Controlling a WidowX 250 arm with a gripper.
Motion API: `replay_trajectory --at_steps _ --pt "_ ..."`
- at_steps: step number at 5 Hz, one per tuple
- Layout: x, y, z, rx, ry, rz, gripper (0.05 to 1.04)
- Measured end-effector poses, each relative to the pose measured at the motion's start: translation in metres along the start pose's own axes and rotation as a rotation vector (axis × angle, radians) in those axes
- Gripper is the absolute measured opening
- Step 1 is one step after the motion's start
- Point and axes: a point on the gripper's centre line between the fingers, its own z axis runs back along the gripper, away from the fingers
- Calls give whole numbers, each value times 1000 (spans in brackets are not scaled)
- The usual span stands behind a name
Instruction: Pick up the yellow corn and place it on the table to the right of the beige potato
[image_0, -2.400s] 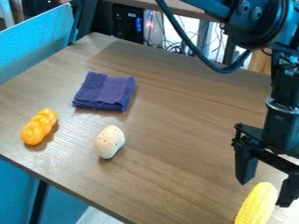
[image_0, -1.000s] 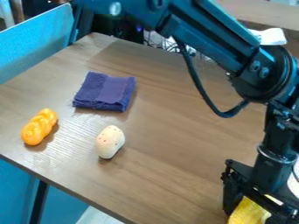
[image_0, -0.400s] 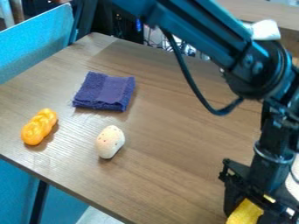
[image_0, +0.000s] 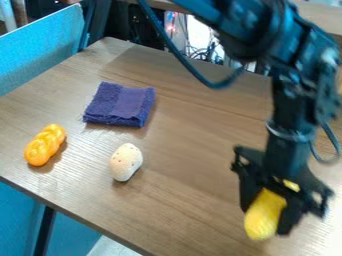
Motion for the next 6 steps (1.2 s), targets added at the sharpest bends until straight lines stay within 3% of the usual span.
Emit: replay_trajectory --at_steps 1,3,4,6 --pt "-1 26 -1 19 17 82 692" --pt "-10 97 -8 69 102 293 692" --pt "-13 113 -21 58 150 355 692" --pt "-18 115 -40 66 233 359 691"
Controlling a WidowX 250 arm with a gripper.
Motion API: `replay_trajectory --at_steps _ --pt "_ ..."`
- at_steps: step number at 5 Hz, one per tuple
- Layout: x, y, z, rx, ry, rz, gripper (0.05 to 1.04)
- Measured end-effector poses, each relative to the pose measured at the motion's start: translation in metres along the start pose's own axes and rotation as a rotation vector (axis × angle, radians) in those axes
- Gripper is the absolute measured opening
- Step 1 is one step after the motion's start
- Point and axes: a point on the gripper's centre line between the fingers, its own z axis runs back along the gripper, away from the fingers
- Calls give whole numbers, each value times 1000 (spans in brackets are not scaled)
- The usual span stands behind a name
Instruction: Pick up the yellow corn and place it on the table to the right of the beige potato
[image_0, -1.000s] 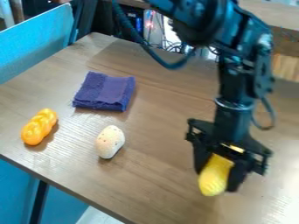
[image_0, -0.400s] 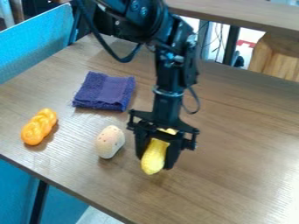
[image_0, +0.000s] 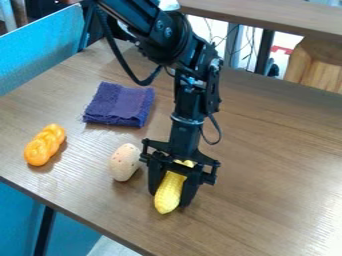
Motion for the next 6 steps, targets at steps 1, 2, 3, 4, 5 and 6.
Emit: replay_trajectory --at_steps 1,2,3,4,5,6 --pt "0 -1 -1 -10 7 6 741" --pt "-3 -3 -4 -55 25 34 964" --pt "-10 -9 1 -137 -56 6 989" --pt "-18 -10 42 -172 -166 -5 990" --pt "-15 -12 64 -181 -214 -37 990" --pt "2 -5 101 -192 -270 -50 990"
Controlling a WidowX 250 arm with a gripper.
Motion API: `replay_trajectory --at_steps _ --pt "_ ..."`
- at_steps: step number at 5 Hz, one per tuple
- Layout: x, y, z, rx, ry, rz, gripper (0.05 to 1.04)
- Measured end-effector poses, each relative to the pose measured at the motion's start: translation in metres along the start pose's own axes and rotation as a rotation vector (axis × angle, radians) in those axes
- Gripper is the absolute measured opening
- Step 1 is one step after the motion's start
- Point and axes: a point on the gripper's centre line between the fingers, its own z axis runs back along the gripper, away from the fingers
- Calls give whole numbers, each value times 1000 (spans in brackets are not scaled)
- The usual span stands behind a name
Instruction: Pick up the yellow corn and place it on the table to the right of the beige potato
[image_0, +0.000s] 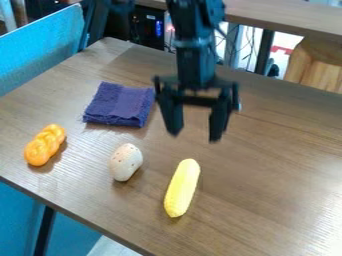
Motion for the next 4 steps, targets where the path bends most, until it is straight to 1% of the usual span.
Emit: replay_trajectory --at_steps 1,2,3,4 --pt "29 39 -7 41 41 66 990" --pt "55 67 -3 84 45 111 990" --pt "66 101 3 139 50 152 990" --pt "67 111 5 160 43 138 990"
